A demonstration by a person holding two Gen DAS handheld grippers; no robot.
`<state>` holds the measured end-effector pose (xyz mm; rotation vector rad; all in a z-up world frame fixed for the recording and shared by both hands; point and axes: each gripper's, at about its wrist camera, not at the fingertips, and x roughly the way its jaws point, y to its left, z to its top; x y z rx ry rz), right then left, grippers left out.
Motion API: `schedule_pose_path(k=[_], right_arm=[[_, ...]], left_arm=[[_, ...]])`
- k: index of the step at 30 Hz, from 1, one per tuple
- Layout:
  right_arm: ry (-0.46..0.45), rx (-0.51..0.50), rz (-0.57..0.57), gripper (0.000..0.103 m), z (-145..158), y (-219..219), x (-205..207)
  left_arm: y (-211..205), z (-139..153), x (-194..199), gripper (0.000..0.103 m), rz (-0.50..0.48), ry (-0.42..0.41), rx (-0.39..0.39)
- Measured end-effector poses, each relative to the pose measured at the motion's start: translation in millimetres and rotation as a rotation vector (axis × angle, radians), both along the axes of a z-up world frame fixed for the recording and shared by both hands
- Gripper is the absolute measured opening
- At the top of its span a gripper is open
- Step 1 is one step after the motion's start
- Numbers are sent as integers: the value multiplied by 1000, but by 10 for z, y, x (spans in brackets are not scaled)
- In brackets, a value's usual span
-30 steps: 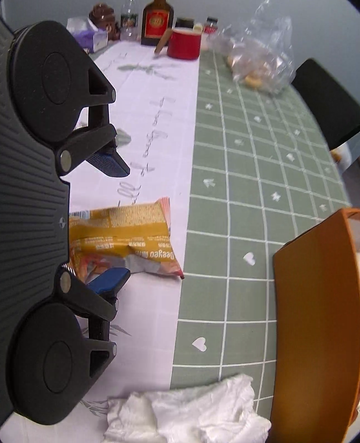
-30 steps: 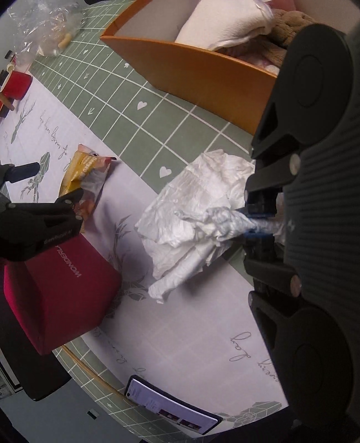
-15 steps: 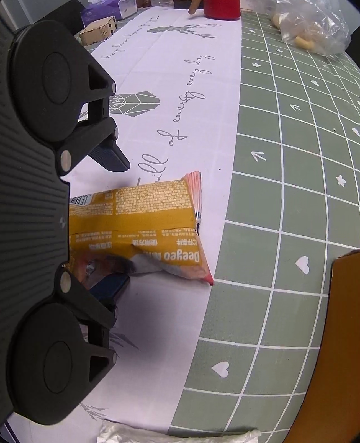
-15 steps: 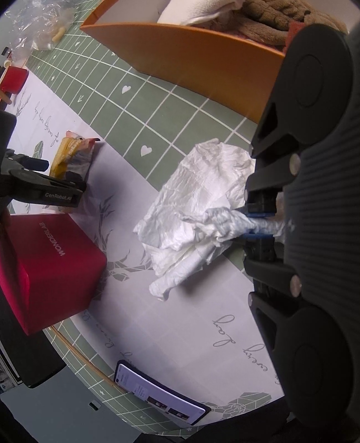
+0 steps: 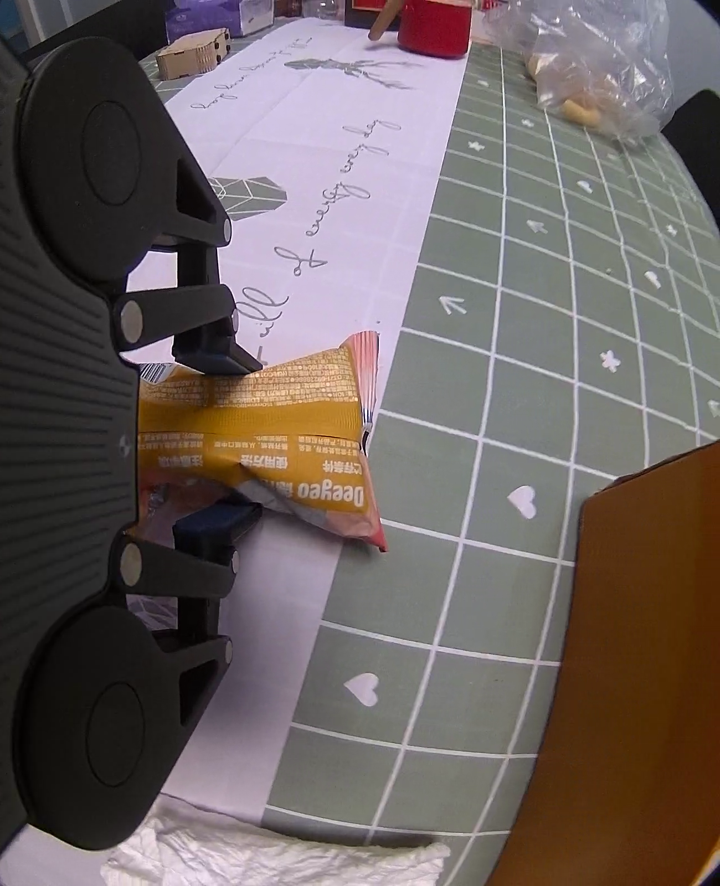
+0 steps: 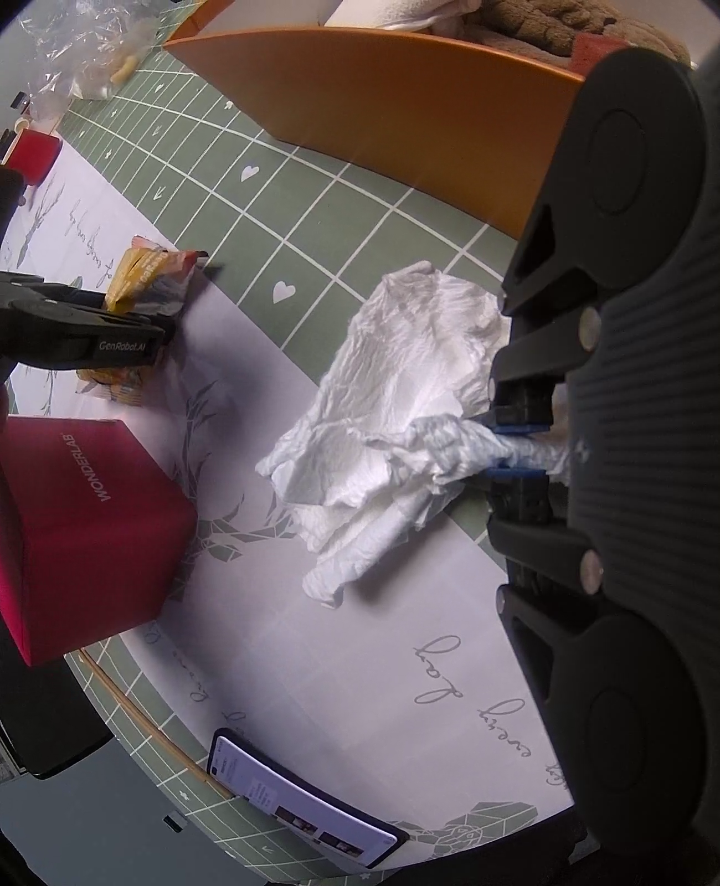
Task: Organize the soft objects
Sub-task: 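Lift and carry the snack bag and tissue over the orange box with both tools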
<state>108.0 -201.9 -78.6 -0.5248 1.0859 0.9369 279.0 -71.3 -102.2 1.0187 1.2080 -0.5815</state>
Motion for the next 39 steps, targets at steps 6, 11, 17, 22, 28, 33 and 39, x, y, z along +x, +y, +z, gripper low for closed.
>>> schedule_pose_path(k=[6, 11, 17, 22, 28, 33, 39], right_arm=[[-18, -4, -10, 8, 58, -15, -49], [-34, 0, -13, 8, 150, -64, -110], [-76, 21, -35, 8, 384, -147, -200], [-133, 54, -79, 8, 689, -292, -274], [-192, 128, -177, 8, 1107, -577, -323], [-253, 186, -292, 8, 1400, -866, -336], [-346, 255, -473, 8, 1704, -1181, -253]], left_arm=[[-120, 265, -119, 52, 17, -30, -63], [-162, 565, -290, 52, 33, -36, -164], [-228, 940, -558, 52, 32, -99, -244], [-283, 1280, -861, 52, 29, -157, -308], [-411, 1700, -1229, 52, 6, -226, -371], [-549, 1969, -1469, 52, -24, -266, -393], [-708, 2155, -1606, 52, -15, -311, -457]])
